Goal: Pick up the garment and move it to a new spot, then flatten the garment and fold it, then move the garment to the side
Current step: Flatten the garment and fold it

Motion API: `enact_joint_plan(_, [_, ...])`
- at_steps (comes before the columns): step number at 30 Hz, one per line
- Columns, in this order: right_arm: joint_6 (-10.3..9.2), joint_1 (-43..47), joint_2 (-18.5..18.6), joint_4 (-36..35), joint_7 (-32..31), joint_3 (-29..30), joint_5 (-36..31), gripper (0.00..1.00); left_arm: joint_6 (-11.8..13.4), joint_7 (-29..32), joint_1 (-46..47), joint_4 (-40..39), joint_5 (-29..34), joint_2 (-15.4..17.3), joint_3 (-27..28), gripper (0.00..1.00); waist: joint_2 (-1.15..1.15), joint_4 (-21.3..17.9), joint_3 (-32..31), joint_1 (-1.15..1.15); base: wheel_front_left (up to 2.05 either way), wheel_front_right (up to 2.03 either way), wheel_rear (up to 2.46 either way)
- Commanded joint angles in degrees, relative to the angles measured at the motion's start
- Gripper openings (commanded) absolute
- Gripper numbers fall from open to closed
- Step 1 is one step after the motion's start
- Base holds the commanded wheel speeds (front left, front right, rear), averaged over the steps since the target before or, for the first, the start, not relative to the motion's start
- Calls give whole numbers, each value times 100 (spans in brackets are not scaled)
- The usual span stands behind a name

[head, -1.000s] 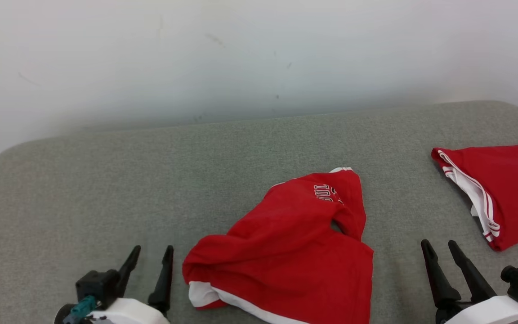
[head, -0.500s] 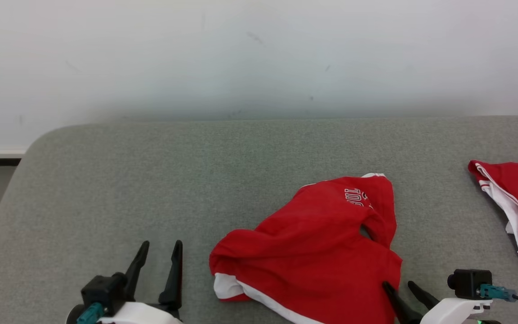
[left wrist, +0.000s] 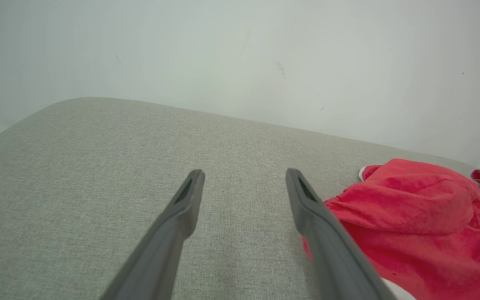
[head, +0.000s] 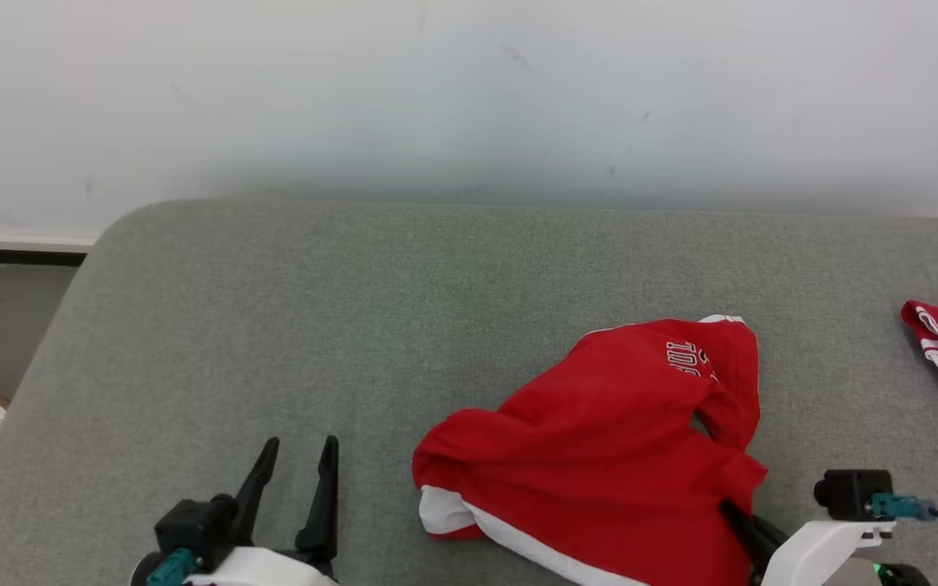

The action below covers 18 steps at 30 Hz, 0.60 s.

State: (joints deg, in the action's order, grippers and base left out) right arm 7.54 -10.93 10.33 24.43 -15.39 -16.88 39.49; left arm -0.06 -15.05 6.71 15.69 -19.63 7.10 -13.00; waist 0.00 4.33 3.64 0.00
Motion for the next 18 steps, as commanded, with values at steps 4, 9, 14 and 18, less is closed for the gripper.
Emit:
enact_joint_plan(4, [-12,-219,345,-134,-118,183,89,0,-65,-11,51,-10,59,-8,56,100,0,-2,111,0,0,0,0])
enact_joint_plan(9, [-12,-467,701,-100,-344,322,167,0,-139,-11,133,30,106,-47,64,100,0,13,308,0,0,0,0])
enact_joint_plan(14, [-12,-723,873,180,-474,339,252,12,-183,-11,214,94,138,-92,83,100,0,6,422,0,0,0,0])
enact_joint_plan(18, [-12,-901,839,484,-459,310,280,100,-216,-11,250,178,168,-128,102,100,0,-57,390,0,0,0,0])
